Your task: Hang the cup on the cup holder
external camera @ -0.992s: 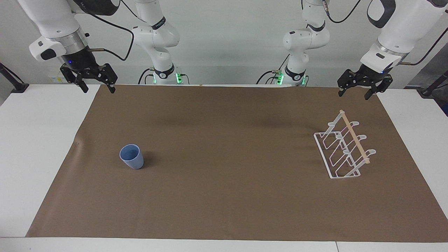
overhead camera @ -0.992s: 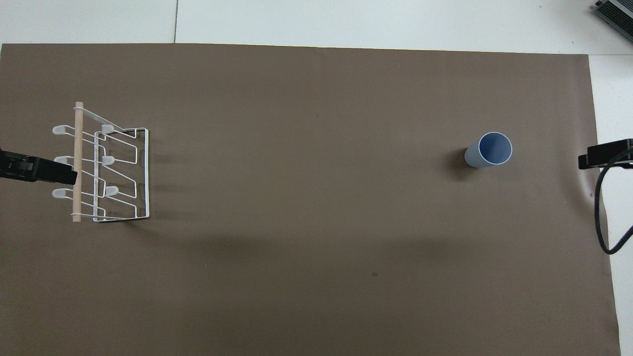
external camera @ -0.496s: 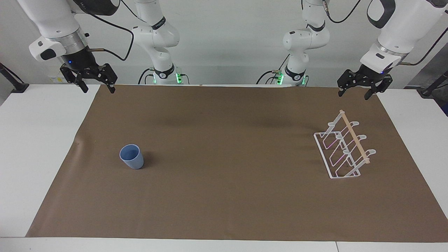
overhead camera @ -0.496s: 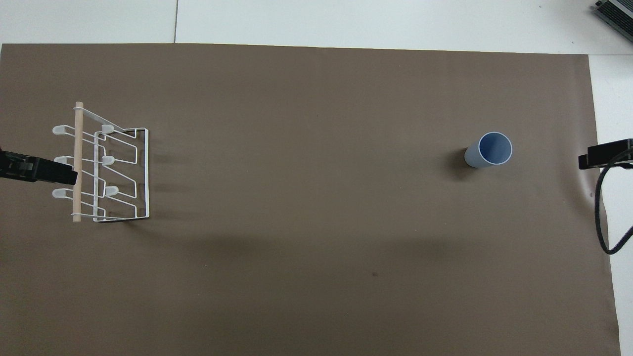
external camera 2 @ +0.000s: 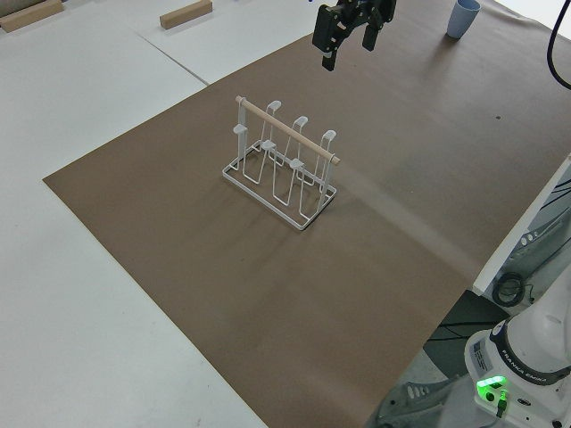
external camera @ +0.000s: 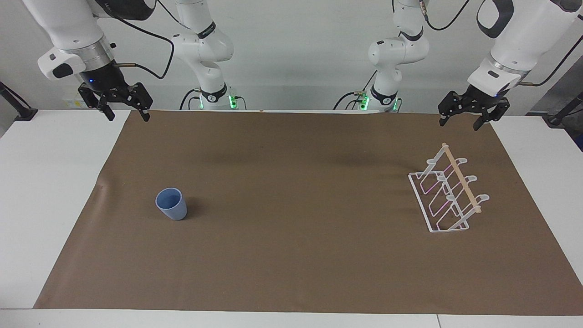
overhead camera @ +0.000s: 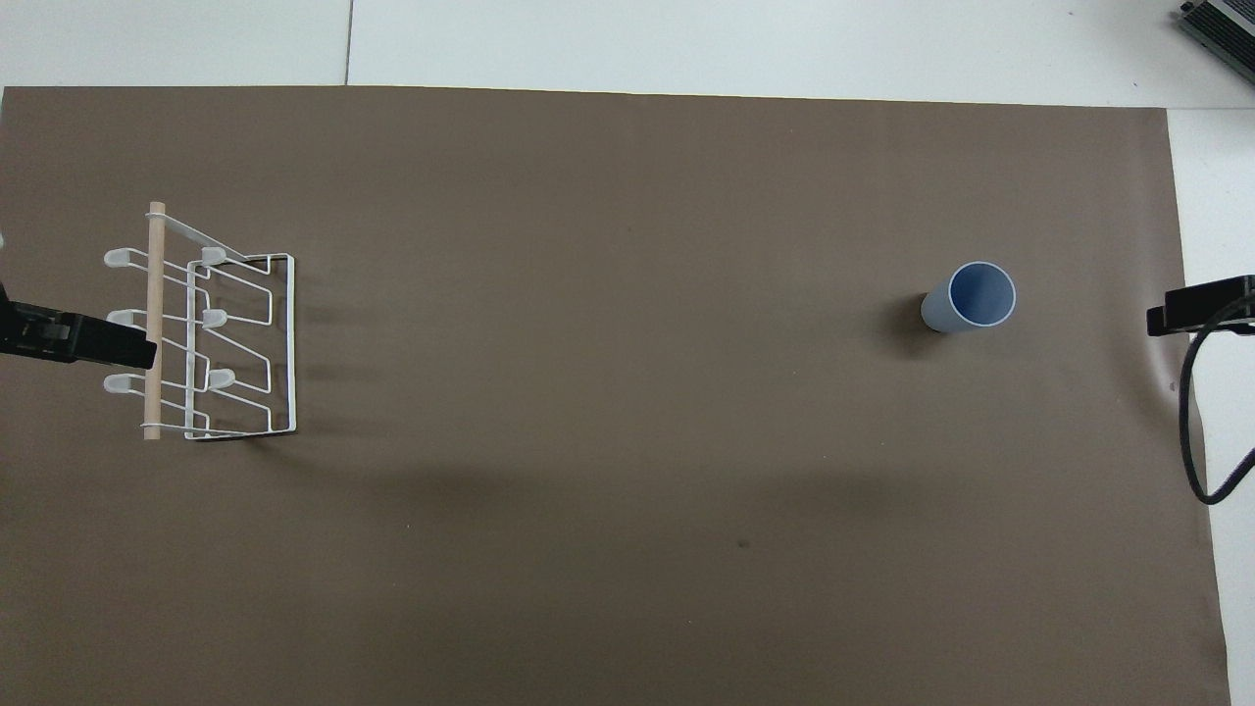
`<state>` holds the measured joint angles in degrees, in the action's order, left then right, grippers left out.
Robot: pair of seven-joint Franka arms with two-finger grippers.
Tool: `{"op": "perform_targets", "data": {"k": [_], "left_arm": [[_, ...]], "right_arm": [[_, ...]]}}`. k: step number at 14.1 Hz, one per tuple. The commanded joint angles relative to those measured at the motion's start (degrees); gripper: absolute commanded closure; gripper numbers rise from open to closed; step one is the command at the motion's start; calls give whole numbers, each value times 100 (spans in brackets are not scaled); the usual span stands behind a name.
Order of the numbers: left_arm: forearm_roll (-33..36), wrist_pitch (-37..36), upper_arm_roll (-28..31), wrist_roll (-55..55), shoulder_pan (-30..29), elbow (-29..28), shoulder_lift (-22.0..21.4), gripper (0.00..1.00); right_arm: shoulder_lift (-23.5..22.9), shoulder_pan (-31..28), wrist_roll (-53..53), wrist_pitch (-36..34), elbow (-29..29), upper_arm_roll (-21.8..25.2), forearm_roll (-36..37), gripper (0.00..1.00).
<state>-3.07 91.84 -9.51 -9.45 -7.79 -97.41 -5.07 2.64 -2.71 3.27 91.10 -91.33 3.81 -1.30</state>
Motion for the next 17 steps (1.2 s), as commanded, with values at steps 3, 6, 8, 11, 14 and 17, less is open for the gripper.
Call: {"op": "perform_targets", "data": {"k": [3,6,8,11,14,17], "left_arm": [[17,71,29,-13,50,-147,-100,0],[17,80,20,-13,50,-173,-109,0],[17,80,20,-13,50,-173,-109,0],[17,80,20,-13,50,-182,-109,0],[17,80,20,-4,50,-182,-109,0],[17,80,11,119,50,-182,-109,0]], "right_arm": [[149,-63,-81,39,-166,5,-54,0],[158,-134,-72,22,-174,5,-54,0],[158,-221,-28,39,-174,-3,-54,0],[158,-195,-28,57,-174,-12,-54,0],[158,-151,-45,66,-174,-30,-54,0],[201,-142,-98,101,-270,-118,-54,0]]}}
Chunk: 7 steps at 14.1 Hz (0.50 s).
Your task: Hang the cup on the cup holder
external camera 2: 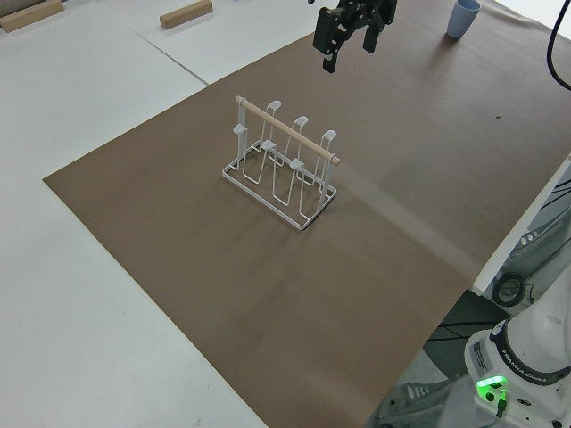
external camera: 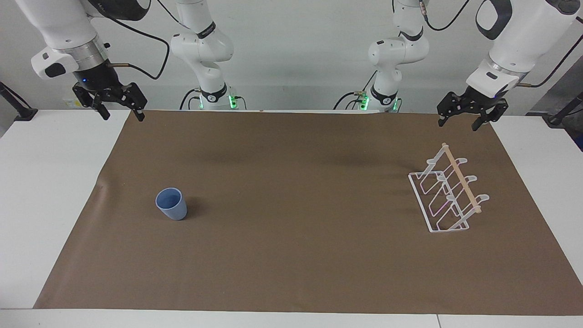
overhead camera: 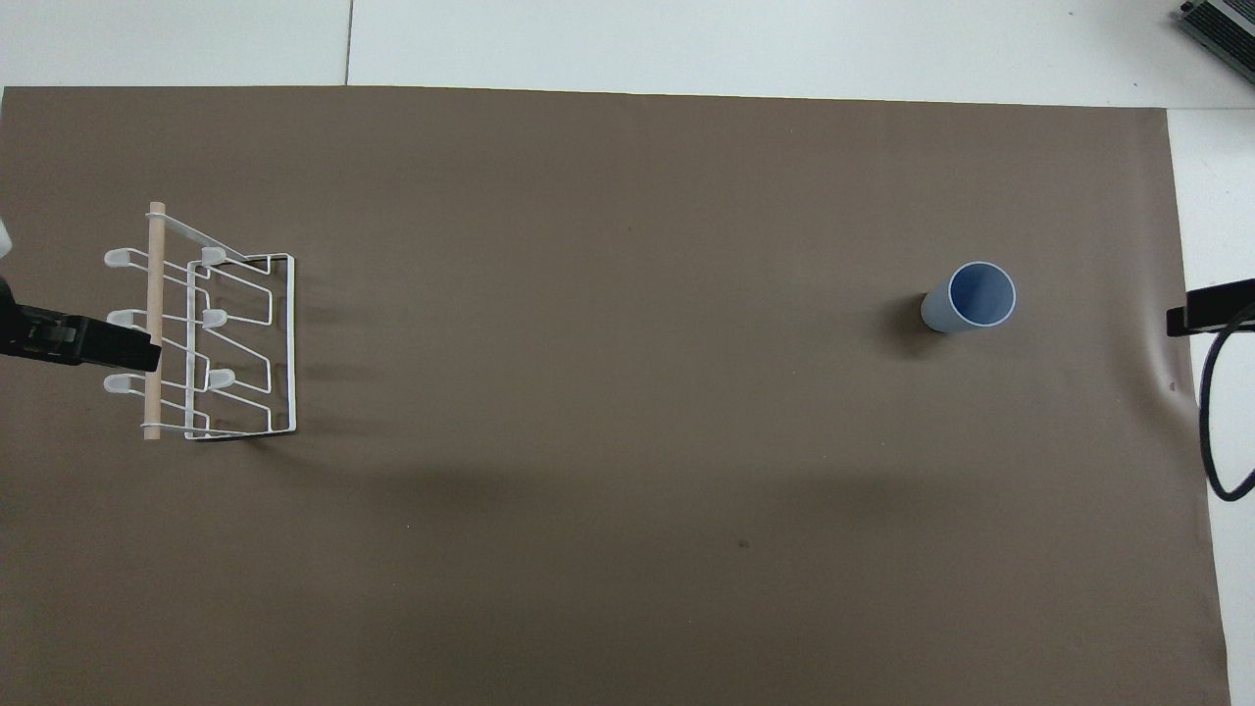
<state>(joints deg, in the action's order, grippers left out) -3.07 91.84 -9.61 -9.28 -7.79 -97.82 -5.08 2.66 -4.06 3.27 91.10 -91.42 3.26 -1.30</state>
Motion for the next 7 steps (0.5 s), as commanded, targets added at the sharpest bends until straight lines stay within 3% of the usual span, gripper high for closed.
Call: {"op": "perform_targets", "data": {"k": [1,5,7], "left_arm": [[17,80,20,128,49,-140,-107,0],[17,80,20,137,49,-140,-107,0],[17,80,20,137,58,-140,-107,0]], "right_arm": [[261,-7,-81,170,-401,-62,-71,0],[805,195,-46,1390,-1797,-80,-89,0],[780,282,-46,1621,-2011,-80,-89,0]]}}
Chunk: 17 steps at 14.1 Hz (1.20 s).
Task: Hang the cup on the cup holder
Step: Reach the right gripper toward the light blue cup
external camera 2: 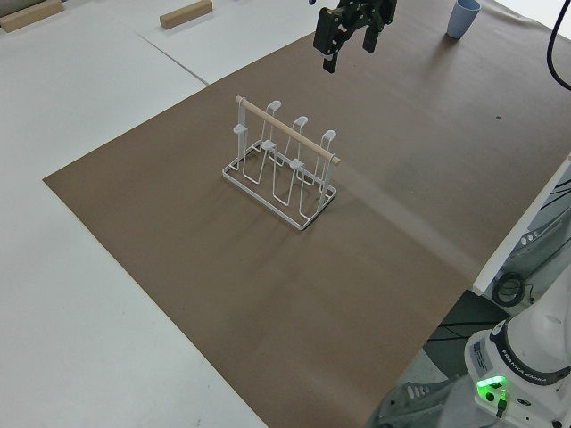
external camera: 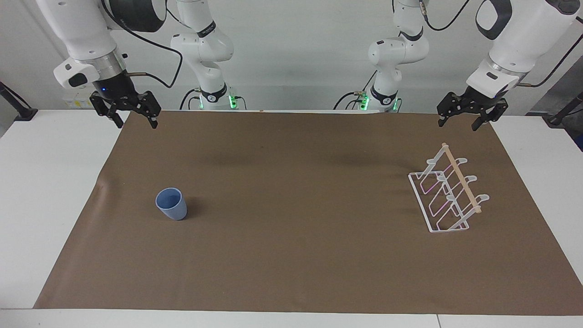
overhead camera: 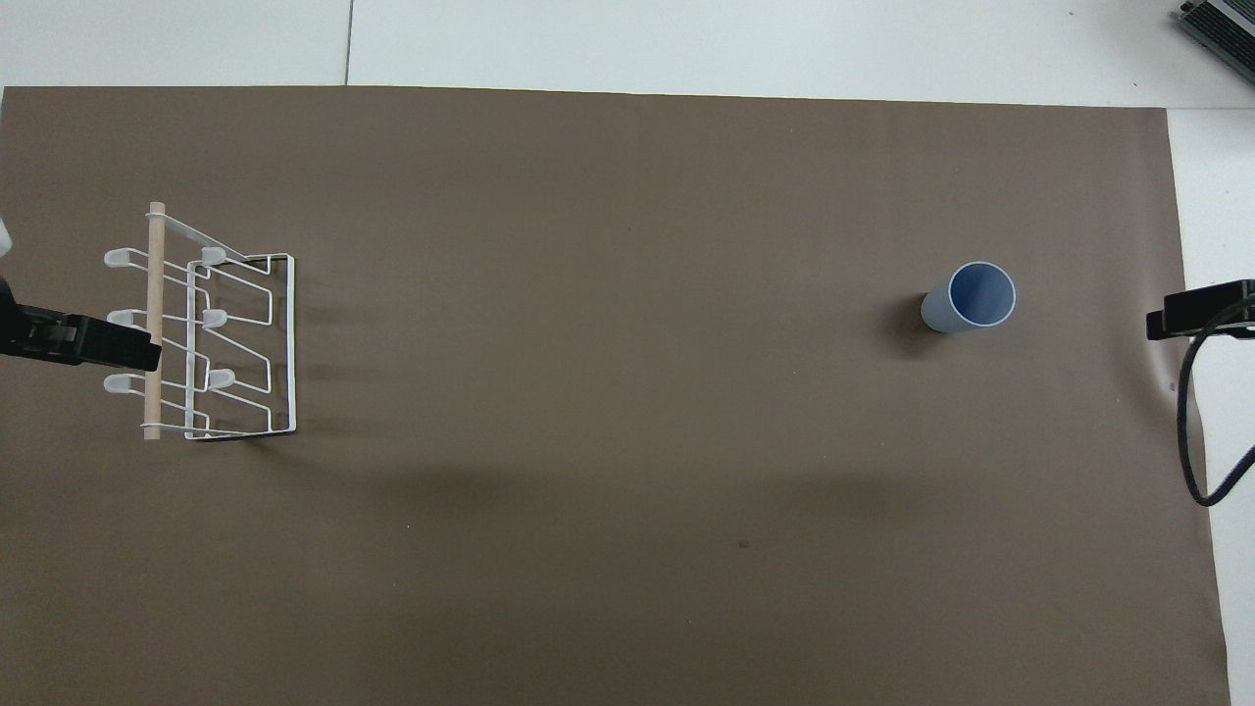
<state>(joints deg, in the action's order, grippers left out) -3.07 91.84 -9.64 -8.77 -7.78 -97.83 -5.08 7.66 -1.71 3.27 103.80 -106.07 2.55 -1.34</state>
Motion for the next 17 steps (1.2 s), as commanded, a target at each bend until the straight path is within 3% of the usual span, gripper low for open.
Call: {"op": "perform_targets", "data": {"k": [1,4,17], "left_arm": [[17,80,23,86,58,-140,-116,0],[17,89,23,86,58,-140,-107,0],[17,89,23,86,58,-210,-151,0]], "right_arm": [[184,74,-46,543,-581,-9,-85,0],[25,277,-63,1211,-827,-9,-85,0],[-1381,338,-19,2662,-863,-9,-85,0]]}}
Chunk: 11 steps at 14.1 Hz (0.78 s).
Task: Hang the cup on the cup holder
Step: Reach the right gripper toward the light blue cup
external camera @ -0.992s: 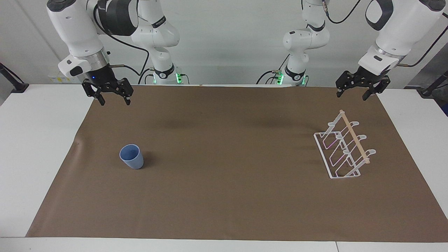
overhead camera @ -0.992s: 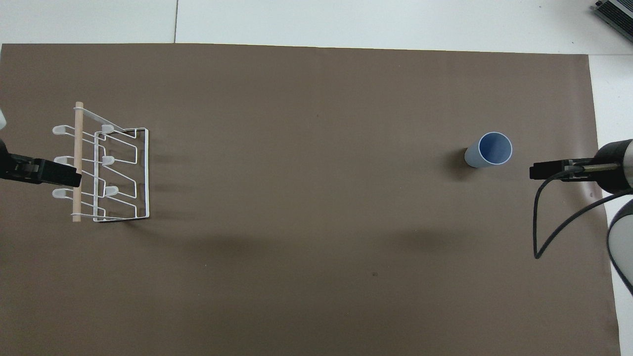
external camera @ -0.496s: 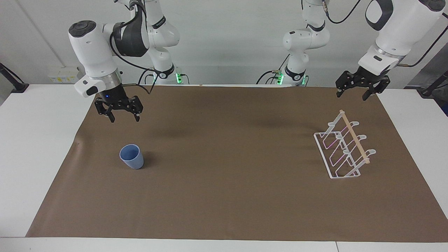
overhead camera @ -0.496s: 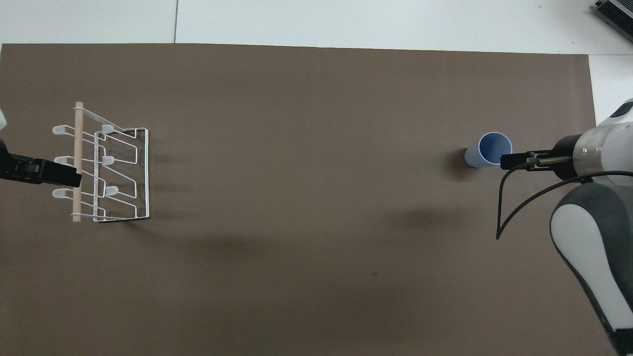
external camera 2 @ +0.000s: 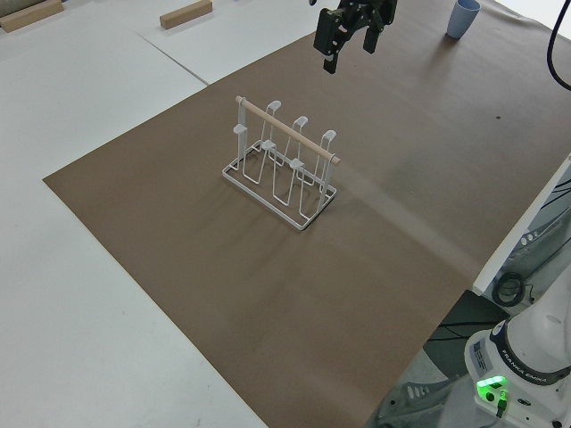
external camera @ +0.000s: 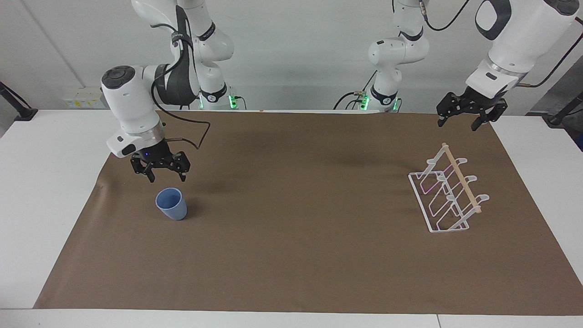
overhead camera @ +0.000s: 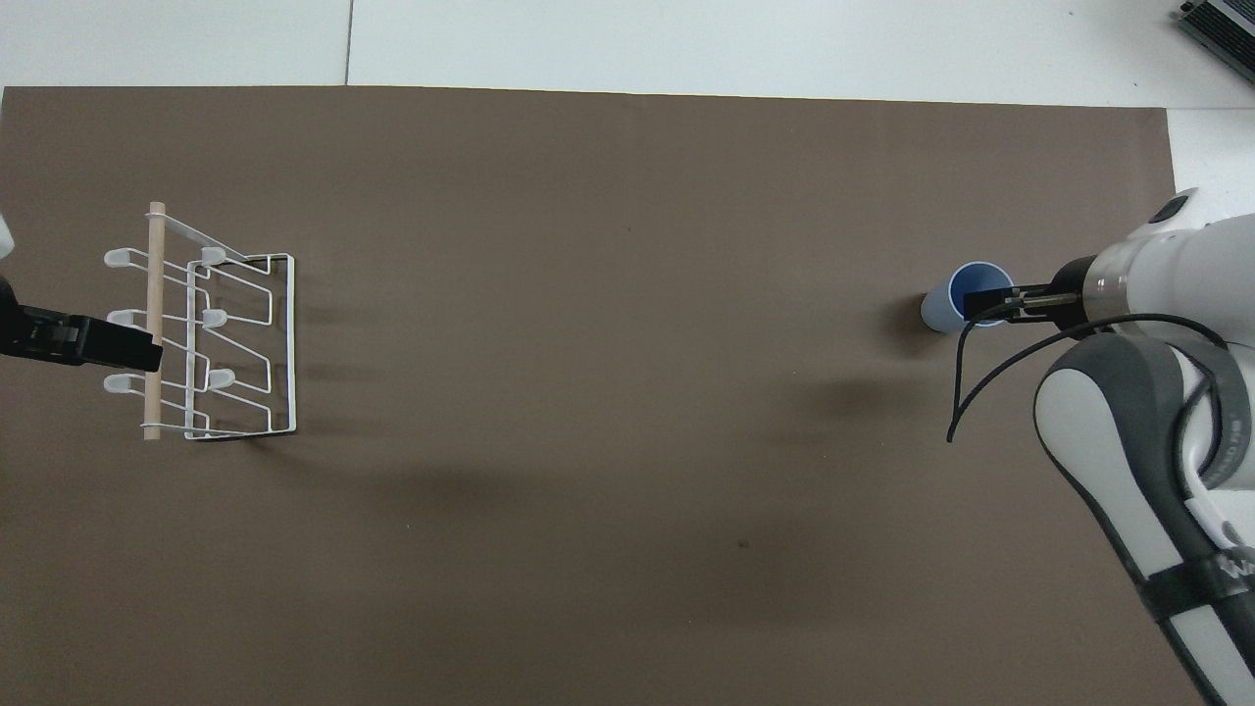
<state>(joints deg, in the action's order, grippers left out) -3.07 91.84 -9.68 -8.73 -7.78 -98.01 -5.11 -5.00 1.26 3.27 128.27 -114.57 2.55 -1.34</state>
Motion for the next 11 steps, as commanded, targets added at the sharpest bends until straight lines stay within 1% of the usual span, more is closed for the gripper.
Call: {"op": "perform_targets", "data": {"k": [1,3,4,8,11], "left_arm": [[17,89,28,82,57,-192,-148,0],[17,89,28,82,57,-192,-148,0],[17,89,28,82,57,-192,-148,0],[17,89,28,82,57,-192,-148,0],[17,89,28,82,57,-192,-148,0]], "right_arm": [[-177,50,-19,347,-22,-9,-85,0],[-212,76,-19,392,-109,-9,-85,0],[-221,154,-19,479,-153,-9,-85,0],[-370,173,-19,1023,-390,-9,-85,0],[-519,173,-19,1217,-408,-9,-85,0]]}}
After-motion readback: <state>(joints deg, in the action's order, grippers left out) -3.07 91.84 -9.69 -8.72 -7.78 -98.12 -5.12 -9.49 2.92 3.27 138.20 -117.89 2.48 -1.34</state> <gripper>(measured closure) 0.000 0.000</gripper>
